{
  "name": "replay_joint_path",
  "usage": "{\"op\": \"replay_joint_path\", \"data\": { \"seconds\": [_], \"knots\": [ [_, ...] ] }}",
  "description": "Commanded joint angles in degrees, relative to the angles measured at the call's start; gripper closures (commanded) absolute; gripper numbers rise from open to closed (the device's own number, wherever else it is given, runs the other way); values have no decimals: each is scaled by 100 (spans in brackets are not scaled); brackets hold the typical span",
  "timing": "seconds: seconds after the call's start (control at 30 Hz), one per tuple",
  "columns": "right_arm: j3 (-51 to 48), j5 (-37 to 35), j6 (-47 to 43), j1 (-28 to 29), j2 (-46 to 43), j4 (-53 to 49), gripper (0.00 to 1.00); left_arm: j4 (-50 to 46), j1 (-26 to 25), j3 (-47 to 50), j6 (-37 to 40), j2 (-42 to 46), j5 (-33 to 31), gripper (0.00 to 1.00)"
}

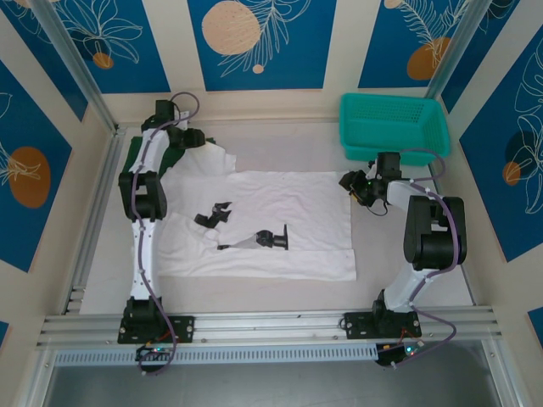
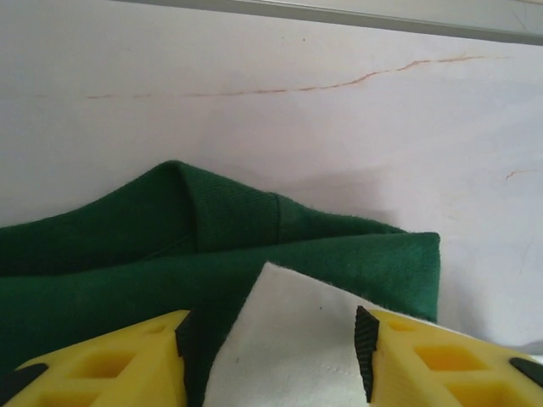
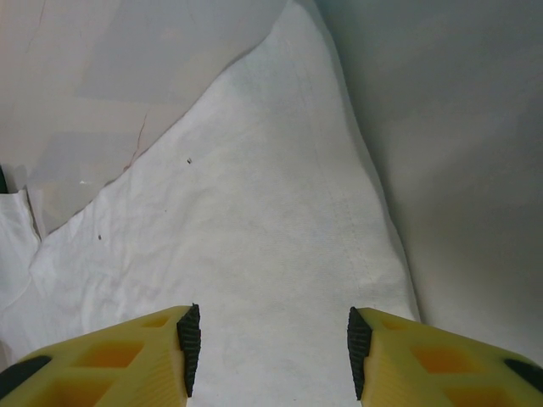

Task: Fold and stack the t-shirts

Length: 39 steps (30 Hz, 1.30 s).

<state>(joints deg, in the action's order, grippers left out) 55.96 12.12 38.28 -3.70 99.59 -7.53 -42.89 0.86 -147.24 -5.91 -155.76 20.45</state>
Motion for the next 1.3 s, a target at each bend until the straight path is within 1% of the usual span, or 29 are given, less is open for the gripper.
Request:
{"op": "replay_joint_path", "data": {
  "seconds": [0.0, 0.1, 0.27, 0.5, 0.6, 0.73, 0.87, 1.0, 1.07, 1.13, 1.27],
  "knots": [
    [236, 141, -56, 45, 15, -256, 48, -41, -7, -261, -100, -83, 401, 46],
    [292, 150, -95, 36, 23, -347, 48, -61, -12, -261, -96, -98, 411, 47],
    [292, 153, -104, 28, 10, -451, 47, -102, -33, -245, -77, -62, 553, 55],
    [197, 177, -82, 27, -66, -471, 47, -123, -50, -233, -85, -42, 550, 60],
    [137, 177, -101, 15, -145, -491, 47, -104, -58, -235, -38, -56, 446, 61],
    [69, 181, -130, -7, -253, -569, 47, -113, -86, -249, 115, -93, 123, 57],
    [3, 195, -180, -34, -398, -686, 47, -213, -86, -261, 294, -156, -119, 58],
    [-52, 179, -209, -51, -528, -763, 47, -220, -86, -261, 319, -216, -139, 64],
    [-80, 175, -216, -54, -571, -784, 47, -200, -86, -261, 295, -252, -129, 71],
    [-103, 173, -211, -56, -610, -794, 47, -169, -86, -261, 259, -269, -117, 75],
    [-134, 168, -207, -51, -651, -838, 47, -139, -86, -260, 222, -260, -68, 89]
  ]
}}
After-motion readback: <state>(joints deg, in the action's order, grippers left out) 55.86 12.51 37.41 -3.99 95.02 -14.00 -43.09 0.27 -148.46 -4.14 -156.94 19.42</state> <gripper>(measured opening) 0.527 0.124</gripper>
